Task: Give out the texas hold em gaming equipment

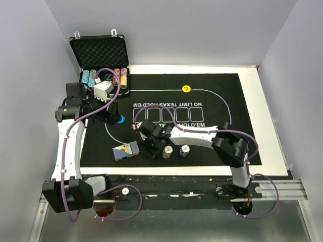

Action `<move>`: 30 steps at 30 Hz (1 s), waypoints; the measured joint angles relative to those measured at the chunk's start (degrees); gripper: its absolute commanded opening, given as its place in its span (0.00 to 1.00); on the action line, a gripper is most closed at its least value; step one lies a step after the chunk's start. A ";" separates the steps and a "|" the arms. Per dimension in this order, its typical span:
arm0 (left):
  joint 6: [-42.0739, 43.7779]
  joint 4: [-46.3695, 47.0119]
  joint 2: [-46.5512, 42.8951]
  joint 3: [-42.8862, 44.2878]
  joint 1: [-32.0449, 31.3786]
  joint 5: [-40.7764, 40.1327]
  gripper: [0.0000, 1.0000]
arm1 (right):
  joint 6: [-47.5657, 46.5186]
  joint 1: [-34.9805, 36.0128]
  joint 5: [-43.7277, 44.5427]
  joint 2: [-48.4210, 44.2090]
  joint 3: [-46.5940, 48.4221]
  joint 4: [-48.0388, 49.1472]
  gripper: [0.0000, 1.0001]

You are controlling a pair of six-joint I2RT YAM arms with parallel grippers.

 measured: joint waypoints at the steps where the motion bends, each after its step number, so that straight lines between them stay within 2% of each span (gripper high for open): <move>1: 0.00 0.02 0.00 0.04 0.07 -0.02 0.99 | 0.04 0.00 -0.02 0.04 -0.02 0.00 0.58; 6: -0.04 0.15 0.07 0.07 0.22 -0.04 0.99 | 0.04 0.11 0.09 0.07 -0.02 -0.02 0.52; 30: -0.11 0.37 1.49 0.07 0.26 0.02 0.99 | 0.50 0.11 1.38 -2.36 0.44 -2.14 0.52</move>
